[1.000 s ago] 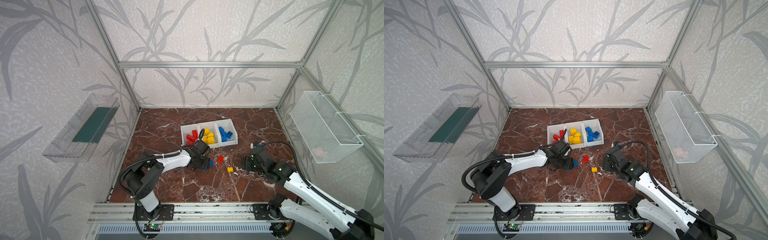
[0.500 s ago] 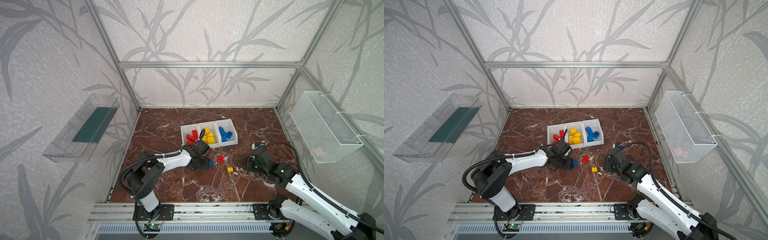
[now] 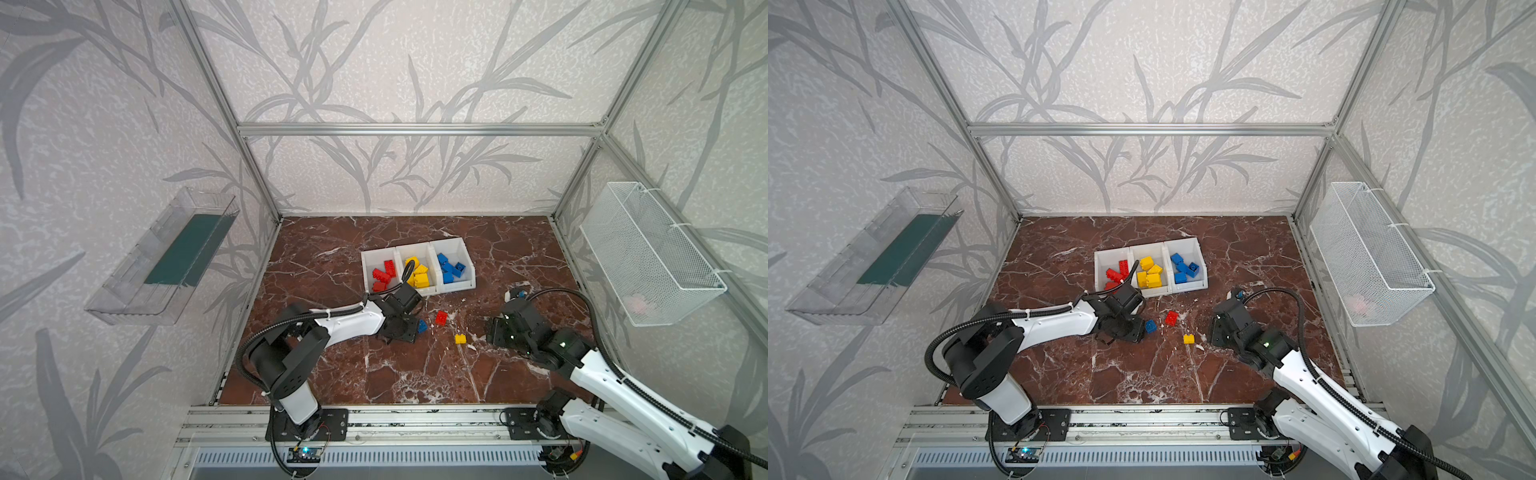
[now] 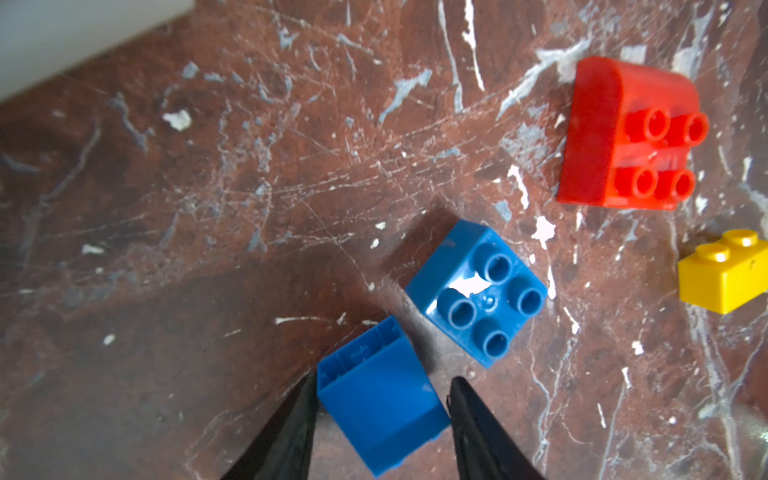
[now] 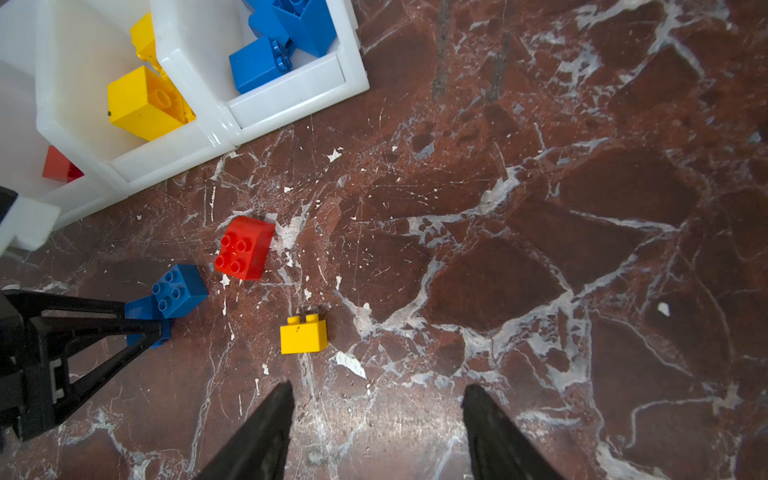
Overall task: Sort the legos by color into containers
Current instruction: 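Lift the blue brick with the left gripper and carry it into the end compartment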
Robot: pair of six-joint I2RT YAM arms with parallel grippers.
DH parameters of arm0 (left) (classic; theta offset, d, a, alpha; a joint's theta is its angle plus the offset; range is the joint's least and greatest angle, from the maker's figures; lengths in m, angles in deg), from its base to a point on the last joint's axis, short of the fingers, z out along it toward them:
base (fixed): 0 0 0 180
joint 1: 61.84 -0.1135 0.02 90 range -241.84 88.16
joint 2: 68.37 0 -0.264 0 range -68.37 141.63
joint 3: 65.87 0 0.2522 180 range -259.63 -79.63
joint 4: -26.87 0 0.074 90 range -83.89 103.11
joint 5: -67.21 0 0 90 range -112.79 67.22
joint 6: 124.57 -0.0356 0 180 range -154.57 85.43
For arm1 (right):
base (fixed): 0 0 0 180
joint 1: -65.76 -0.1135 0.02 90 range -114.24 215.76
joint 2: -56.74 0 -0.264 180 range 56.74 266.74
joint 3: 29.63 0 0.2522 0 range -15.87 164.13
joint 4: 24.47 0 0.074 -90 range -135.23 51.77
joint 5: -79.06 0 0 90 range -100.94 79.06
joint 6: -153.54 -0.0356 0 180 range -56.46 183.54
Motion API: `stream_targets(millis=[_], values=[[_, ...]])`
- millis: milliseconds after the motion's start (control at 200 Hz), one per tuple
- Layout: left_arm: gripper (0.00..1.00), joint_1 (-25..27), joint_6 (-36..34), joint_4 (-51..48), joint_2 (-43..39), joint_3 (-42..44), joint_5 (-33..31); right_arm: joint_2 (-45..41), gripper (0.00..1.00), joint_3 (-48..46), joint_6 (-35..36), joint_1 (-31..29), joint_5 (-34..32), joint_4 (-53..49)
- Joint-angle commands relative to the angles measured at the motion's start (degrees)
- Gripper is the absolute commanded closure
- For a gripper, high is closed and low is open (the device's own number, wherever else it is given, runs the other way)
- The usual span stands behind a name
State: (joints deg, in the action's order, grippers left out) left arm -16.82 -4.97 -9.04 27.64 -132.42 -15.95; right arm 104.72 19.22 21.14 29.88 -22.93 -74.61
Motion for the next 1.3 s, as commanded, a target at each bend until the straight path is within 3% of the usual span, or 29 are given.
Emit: stream_targets(millis=[0,370,675,915,1295], values=[[0.48,0.2,-1.8,-6.7,-0.5,1.4,-2.0,-1.7,0.35,-0.7,-0.9,0.2,-1.1,-1.4],[0.65,0.5,-3.1,-4.8,1.2,-0.9,-0.5,-3.2,0.37,-1.0,-1.4,0.2,-0.9,-2.1],[0.66,0.5,-5.2,-7.6,-4.0,-6.5,-2.1,-6.1,0.39,0.0,-0.7,0.2,-1.9,-4.3],[0.66,-0.5,-10.8,-7.2,0.6,-22.9,-6.1,-5.9,0.4,1.0,0.8,0.2,-1.8,-5.3],[0.66,-2.4,-13.5,-14.8,26.4,-61.7,-8.5,-1.7,0.4,0.4,7.8,0.2,2.7,-1.1]])
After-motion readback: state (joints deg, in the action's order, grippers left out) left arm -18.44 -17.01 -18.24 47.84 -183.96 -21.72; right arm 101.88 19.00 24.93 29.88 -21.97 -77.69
